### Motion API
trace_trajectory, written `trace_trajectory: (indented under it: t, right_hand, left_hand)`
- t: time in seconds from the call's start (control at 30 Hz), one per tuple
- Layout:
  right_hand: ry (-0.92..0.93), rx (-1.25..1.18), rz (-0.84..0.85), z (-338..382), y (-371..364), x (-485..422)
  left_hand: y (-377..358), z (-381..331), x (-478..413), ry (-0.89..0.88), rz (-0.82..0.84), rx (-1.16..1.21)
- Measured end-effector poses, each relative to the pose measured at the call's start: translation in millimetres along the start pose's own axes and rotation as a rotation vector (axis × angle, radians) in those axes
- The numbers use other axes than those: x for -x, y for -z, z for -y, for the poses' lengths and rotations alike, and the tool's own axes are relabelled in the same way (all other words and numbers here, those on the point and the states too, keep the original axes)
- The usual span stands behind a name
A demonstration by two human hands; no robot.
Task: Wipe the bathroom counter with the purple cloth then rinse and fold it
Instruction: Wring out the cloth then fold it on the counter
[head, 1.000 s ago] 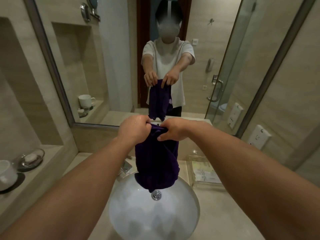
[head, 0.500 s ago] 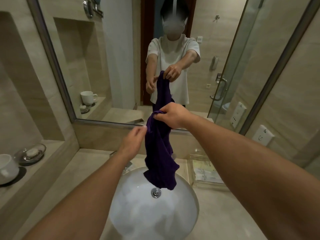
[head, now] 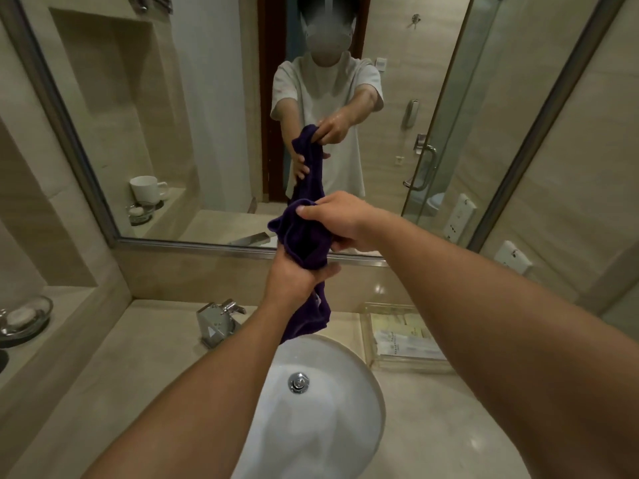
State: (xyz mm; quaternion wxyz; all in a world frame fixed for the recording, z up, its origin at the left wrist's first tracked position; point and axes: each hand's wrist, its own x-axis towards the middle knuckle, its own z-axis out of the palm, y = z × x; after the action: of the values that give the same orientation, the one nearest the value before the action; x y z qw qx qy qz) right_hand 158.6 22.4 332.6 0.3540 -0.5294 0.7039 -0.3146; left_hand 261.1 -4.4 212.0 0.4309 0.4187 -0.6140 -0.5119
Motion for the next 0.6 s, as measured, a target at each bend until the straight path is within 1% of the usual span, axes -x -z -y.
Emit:
trace_trajectory:
  t: [0.1, 0.17, 0.23, 0.3, 0.37, 0.43, 0.5, 0.6]
  right_hand:
    - [-0.035, 0.018, -0.007, -1, 0, -4]
    - [-0.033, 0.068, -0.056, -5, -1, -6]
    - [-0.029, 0.097, -0.138, -13, -2, -4]
    - [-0.089, -0.007, -0.195, -26, -5, 0]
    - [-0.225, -0.096, -0.222, -45, -13, 5]
    - [-0.423, -0.186, -0.184, -70, -26, 12]
    - [-0.606, -0.361, -0.069, -96, -45, 21]
    - [-0.76, -0.541, 0.121, -133, -82, 33]
  left_hand:
    - [-5, -11, -15, 0.022, -0.047, 0.102]
    - [-6, -16, -16, 0.015, -0.041, 0.069]
    - [-5, -17, -14, -0.006, 0.001, 0.01]
    - [-4, -16, -12, 0.005, -0.004, -0.033]
    - [-3, -17, -10, 0.051, -0.058, -0.021]
    - [-2, -17, -8, 0.079, -0.092, 0.012]
    - [-1, -19, -5, 0.071, -0.096, 0.025]
    - [1, -27, -3, 0.043, -0.077, 0.052]
